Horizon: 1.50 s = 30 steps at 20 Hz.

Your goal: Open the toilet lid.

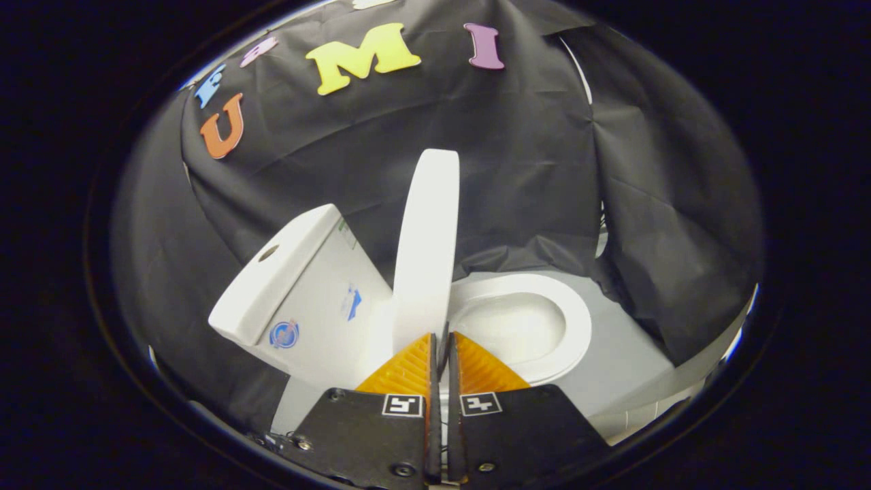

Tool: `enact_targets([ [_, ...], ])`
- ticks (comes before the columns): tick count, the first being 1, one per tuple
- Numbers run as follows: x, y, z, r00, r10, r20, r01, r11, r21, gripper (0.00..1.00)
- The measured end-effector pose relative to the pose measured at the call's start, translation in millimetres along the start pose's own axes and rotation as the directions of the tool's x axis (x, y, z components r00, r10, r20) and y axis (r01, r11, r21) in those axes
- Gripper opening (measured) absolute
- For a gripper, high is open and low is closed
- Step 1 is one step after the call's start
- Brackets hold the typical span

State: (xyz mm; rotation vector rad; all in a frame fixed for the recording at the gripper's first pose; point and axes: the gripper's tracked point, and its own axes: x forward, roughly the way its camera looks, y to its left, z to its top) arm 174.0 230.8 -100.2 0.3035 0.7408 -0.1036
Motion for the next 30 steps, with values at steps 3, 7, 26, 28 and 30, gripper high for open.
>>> enact_targets([
  [3, -1, 15, 2, 1.000, -0.009, 0.016, 0.010, 0.999, -0.033, 0.09],
  [7, 0, 36, 2, 0.999, -0.029, 0.030, 0.032, 0.997, -0.072, 0.09],
  [26, 8, 124, -13, 0.999, -0.012, 0.041, 0.023, 0.965, -0.262, 0.12],
  [28, 10, 130, -13, 0.999, -0.009, 0.043, 0.021, 0.959, -0.284, 0.12],
  [30, 11, 139, -15, 0.999, -0.001, 0.037, 0.012, 0.954, -0.298, 0.12],
])
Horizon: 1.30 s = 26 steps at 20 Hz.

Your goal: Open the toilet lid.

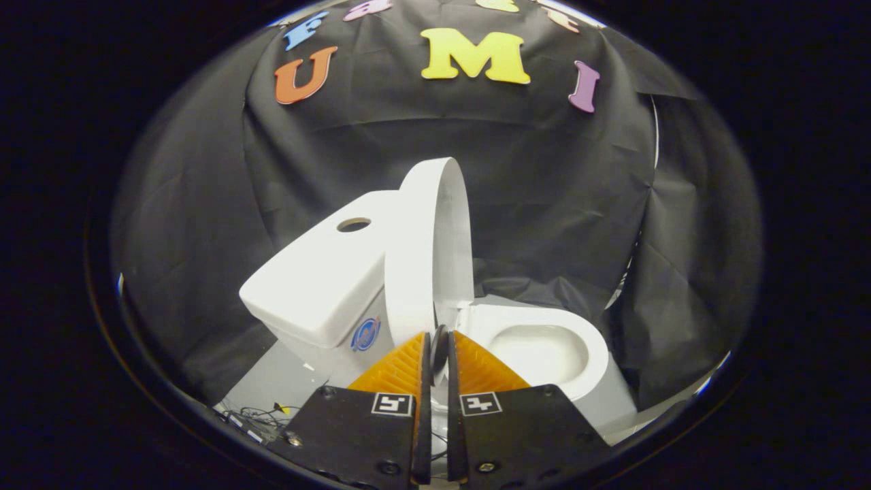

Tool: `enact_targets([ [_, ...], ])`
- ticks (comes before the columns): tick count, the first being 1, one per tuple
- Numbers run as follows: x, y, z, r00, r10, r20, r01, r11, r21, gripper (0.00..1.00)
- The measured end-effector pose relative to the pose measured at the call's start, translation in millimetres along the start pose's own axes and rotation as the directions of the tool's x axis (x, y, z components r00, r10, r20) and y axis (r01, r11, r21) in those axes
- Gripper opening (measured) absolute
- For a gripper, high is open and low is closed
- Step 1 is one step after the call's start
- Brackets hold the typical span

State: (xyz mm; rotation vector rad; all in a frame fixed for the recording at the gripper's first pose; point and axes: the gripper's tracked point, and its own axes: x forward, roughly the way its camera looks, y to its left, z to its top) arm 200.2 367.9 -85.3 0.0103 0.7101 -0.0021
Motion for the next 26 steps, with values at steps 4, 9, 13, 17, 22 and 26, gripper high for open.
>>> enact_targets([
  [4, 1, 11, 0, 1.000, 0.008, 0.008, -0.007, 1.000, -0.028, 0.12],
  [9, 3, 22, -2, 0.999, 0.051, 0.016, -0.050, 0.997, -0.058, 0.13],
  [13, 3, 23, -2, 0.997, 0.070, 0.022, -0.068, 0.995, -0.075, 0.13],
  [17, 3, 20, -3, 0.997, 0.074, 0.016, -0.073, 0.992, -0.101, 0.13],
  [22, -1, 24, -2, 0.988, 0.156, -0.011, -0.156, 0.988, -0.010, 0.18],
  [26, -37, 27, 11, 0.962, 0.270, 0.030, -0.270, 0.963, 0.004, 0.33],
])
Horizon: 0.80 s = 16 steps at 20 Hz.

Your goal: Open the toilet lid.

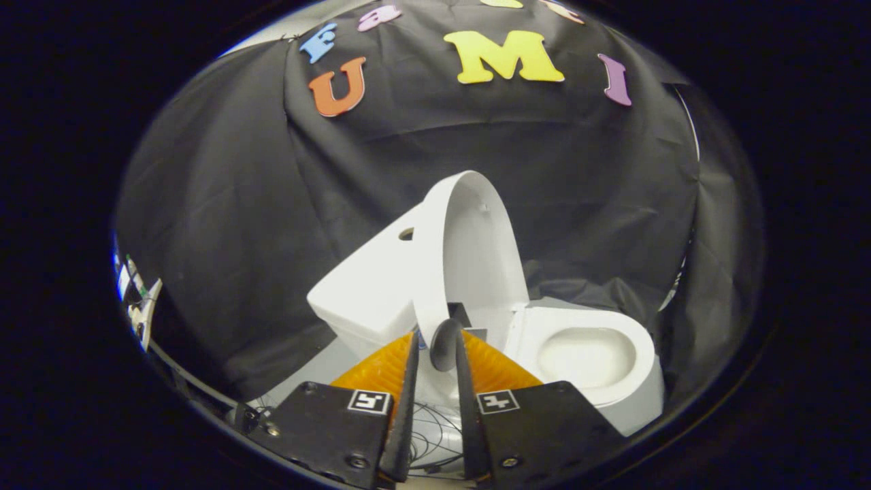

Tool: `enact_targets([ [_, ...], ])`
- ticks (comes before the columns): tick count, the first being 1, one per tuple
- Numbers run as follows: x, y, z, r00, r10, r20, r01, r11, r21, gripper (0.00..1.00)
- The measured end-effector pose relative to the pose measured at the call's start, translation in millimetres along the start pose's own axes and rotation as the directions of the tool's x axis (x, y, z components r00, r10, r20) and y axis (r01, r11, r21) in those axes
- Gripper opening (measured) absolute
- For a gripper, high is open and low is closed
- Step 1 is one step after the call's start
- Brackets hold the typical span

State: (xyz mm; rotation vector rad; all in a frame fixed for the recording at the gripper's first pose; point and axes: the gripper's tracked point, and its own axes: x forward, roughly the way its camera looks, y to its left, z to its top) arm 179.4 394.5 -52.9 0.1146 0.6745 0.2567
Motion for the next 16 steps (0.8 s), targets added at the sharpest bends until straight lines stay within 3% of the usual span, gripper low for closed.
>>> enact_targets([
  [4, -31, -11, 20, 0.996, 0.023, 0.088, -0.020, 0.999, -0.037, 0.49],
  [5, -38, -17, 23, 0.994, 0.021, 0.109, -0.016, 0.999, -0.045, 0.61],
  [7, -53, -32, 29, 0.991, 0.007, 0.135, 0.002, 0.998, -0.061, 0.67],
  [16, -124, -85, 19, 0.977, 0.064, 0.204, -0.060, 0.998, -0.025, 0.67],
])
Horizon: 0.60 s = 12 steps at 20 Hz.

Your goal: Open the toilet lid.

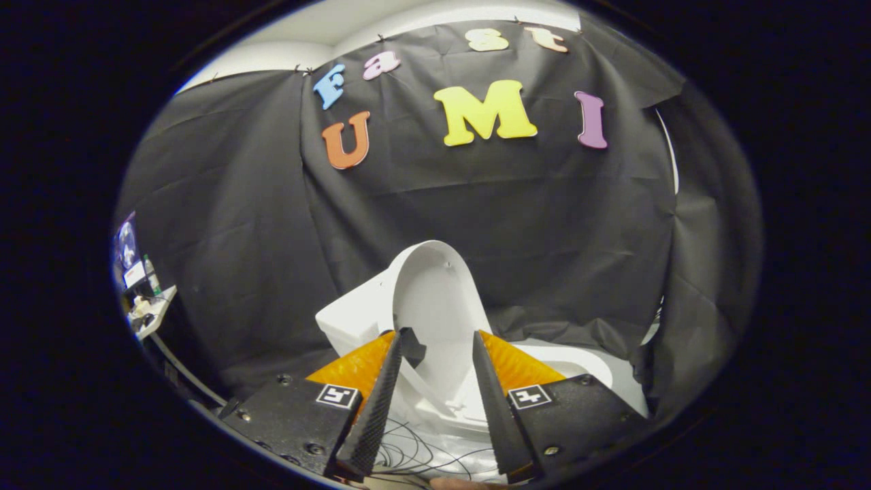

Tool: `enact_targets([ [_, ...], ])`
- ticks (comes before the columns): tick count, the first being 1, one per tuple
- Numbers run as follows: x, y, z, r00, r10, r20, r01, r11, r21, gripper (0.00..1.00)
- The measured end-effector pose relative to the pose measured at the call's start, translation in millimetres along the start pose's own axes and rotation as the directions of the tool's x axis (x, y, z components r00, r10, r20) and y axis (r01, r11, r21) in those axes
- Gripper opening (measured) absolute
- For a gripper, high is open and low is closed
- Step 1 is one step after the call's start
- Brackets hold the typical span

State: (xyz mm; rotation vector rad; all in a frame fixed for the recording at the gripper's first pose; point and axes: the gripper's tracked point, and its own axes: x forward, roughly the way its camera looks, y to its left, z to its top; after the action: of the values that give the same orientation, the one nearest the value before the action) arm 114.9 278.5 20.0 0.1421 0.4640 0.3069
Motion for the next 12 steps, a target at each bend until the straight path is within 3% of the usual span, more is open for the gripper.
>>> enact_targets([
  [9, -64, -77, -5, 0.996, -0.046, 0.079, 0.044, 0.999, 0.025, 0.67],
  [12, -82, -121, -10, 0.983, -0.136, 0.120, 0.137, 0.991, 0.001, 0.80],
])
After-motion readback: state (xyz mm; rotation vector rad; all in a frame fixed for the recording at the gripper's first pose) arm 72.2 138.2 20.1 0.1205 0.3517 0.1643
